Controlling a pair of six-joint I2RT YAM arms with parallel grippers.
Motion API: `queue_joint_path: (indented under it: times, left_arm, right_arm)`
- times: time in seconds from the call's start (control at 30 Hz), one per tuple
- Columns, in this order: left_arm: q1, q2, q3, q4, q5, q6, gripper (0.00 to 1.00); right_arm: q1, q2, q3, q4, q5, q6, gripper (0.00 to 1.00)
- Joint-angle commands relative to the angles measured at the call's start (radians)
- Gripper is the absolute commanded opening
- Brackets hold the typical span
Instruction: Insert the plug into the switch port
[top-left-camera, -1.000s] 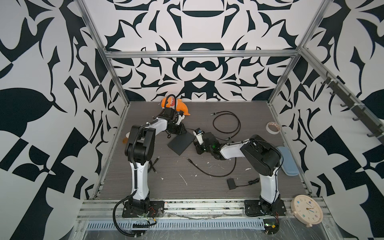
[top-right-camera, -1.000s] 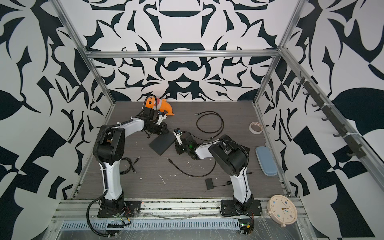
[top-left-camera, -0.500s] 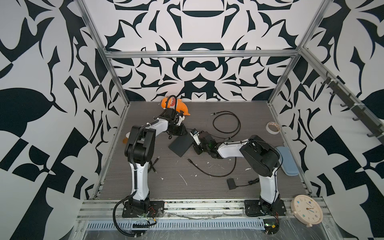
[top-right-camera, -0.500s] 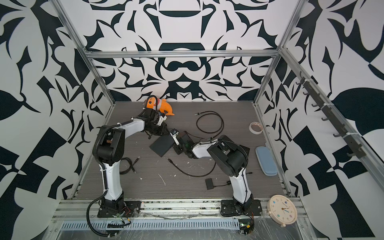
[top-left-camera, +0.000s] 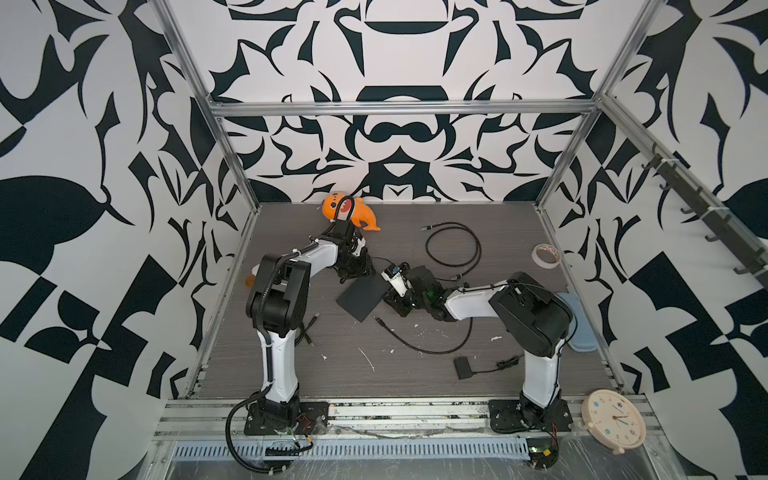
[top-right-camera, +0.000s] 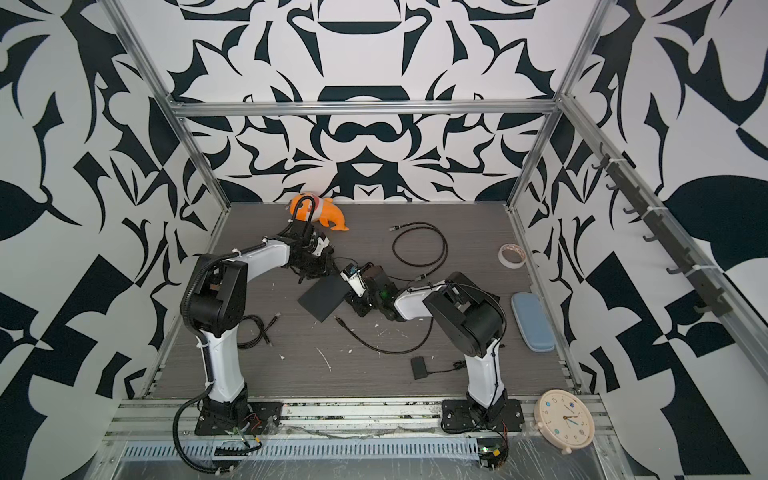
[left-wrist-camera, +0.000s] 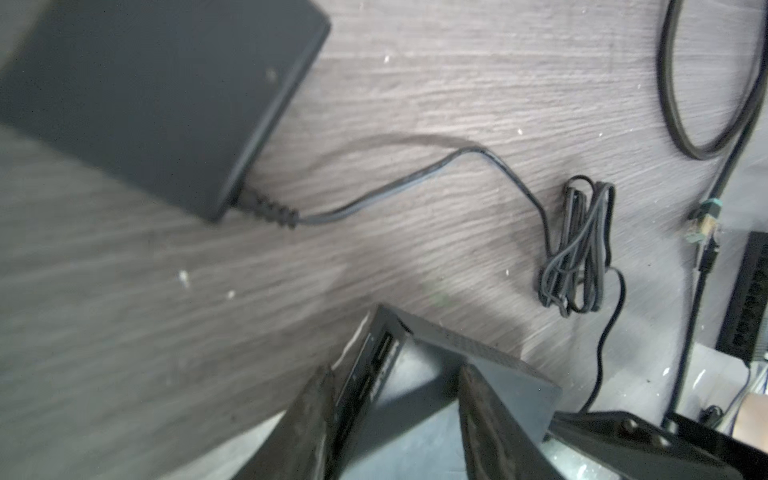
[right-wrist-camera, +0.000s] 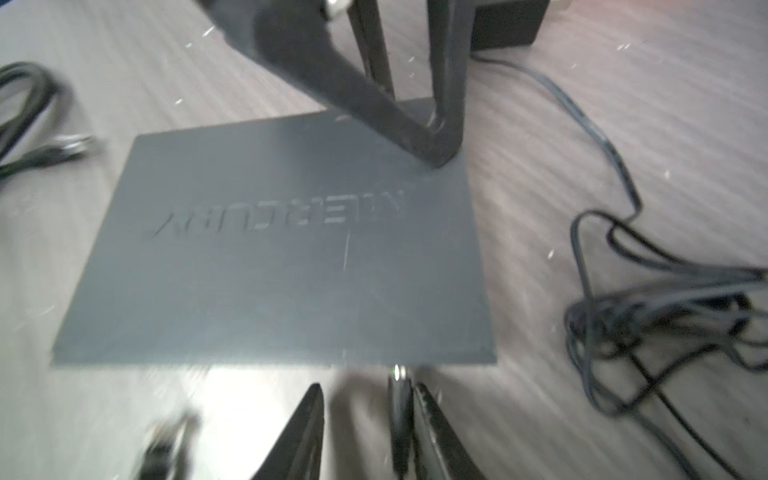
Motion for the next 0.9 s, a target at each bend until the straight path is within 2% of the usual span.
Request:
queue_joint_path:
  times: [0.0,0.17,0.37,0.67,0.87]
  left_arm:
    - [0.014,-0.054,-0.028,-0.031,-0.058,-0.057,0.52]
    - [0.018,-0.061,-0.017,-0.003,-0.074,-0.079,0.53]
    - [0.017,-0.105,-0.056,0.029,-0.101,-0.121,0.54]
    - [0.021,-0.115,-0.152,0.091,-0.136,-0.123,0.55]
    - [0.023,-0.109,-0.173,0.114,-0.096,-0.129,0.54]
  right_arm:
    - [-0.018,-0.105,-0.007,-0.061,-0.07,-0.048,0.41]
    - [-0.069,-0.171,-0.021,-0.095,-0.129,-0.069,0.41]
    - [-0.087,-0.146,0.015,-0.209,-0.14,-0.155,0.39]
    - [-0.077,-0.074,0.02,-0.115,-0.124,-0.091,0.34]
    - [-0.068,-0.027,0.029,-0.062,-0.107,-0.086,0.25]
